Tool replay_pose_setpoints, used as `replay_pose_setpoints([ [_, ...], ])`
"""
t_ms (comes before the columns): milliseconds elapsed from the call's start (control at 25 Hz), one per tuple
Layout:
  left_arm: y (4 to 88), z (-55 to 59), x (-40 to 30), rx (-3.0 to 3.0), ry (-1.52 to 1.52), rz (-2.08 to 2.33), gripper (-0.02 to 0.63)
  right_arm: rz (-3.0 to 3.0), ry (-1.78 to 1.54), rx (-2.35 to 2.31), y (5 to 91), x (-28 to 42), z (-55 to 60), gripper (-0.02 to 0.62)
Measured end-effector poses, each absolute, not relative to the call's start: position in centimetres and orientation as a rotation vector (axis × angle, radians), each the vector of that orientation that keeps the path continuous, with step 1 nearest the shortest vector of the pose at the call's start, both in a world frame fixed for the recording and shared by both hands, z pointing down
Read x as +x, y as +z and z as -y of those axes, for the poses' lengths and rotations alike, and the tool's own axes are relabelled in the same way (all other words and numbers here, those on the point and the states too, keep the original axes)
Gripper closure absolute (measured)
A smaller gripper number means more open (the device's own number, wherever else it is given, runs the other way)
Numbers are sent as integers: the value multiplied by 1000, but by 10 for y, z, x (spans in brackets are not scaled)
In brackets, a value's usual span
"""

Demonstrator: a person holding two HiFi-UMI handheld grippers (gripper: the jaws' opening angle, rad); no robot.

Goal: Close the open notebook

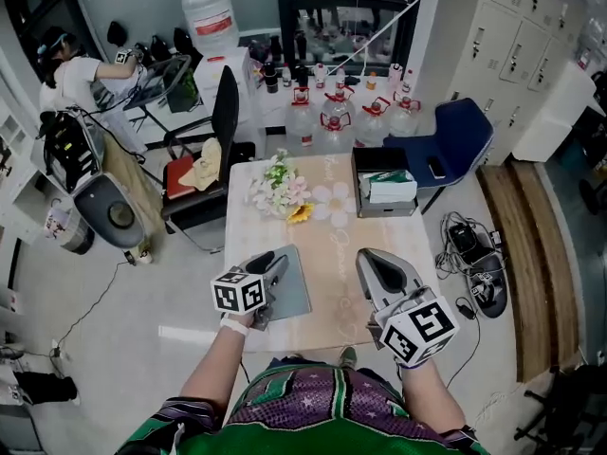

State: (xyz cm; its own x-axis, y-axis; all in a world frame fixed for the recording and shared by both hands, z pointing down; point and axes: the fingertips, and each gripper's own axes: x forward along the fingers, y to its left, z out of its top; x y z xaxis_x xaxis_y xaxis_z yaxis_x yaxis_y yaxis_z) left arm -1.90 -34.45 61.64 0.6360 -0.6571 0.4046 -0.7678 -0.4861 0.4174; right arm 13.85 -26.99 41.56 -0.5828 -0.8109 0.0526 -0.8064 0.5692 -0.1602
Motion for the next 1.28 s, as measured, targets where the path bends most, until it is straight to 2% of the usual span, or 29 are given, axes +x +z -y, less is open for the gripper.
replay_pose_setpoints([
  [840, 469, 339, -6, 2588, 116, 1214, 431, -2669, -134, -1593, 373, 203, 292, 595],
  [1280, 427, 312, -52, 2592, 54, 1349, 434, -2673, -139, -1582, 363, 202, 283, 595],
])
